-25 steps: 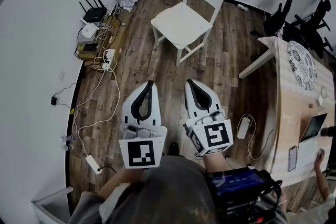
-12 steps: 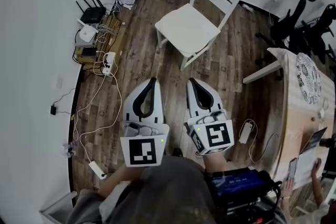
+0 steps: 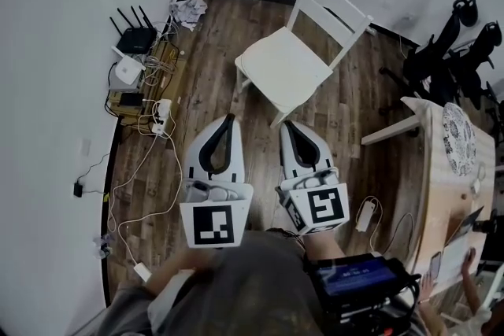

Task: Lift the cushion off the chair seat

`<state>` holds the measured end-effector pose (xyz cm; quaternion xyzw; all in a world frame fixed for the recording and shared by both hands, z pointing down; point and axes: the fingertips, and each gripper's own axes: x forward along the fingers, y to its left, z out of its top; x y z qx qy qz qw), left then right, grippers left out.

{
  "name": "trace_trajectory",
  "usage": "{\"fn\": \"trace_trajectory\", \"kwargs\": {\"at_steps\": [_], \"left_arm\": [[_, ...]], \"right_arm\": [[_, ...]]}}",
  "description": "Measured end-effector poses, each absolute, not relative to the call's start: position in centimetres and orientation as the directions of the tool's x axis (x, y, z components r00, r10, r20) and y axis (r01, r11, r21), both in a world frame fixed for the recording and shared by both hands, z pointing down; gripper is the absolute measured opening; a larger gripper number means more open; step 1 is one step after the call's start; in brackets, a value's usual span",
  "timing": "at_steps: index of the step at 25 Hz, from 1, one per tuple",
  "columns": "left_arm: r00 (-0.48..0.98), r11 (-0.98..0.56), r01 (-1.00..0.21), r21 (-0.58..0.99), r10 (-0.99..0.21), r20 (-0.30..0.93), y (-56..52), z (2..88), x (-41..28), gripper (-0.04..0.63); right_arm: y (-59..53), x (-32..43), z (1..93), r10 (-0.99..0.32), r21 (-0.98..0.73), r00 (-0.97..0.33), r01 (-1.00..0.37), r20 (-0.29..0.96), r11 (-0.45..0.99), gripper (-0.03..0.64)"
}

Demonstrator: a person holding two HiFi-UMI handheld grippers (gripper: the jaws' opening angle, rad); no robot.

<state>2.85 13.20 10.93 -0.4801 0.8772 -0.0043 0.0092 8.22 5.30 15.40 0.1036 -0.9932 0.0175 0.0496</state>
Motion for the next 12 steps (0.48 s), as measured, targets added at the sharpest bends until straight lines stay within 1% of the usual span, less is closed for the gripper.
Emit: {"fn": "trace_trajectory", "kwargs": {"at_steps": [5, 12], "left_arm": [[-0.537, 0.538, -0.843, -0.01, -0.843, -0.028, 12.5, 10.4, 0.9, 0.006], [-0.553, 0.553, -0.833, -0.014, -0.833, 0.0, 11.5, 11.1, -0.9, 0.006]], "right_arm": [[4.5, 6.3, 14.7, -0.205, -0.006, -0.974, -0.207, 0.1, 0.978, 0.008], [3.1, 4.4, 15.5, -0.188, -0.022, -0.975, -0.192, 0.116, 0.981, 0.008]]}}
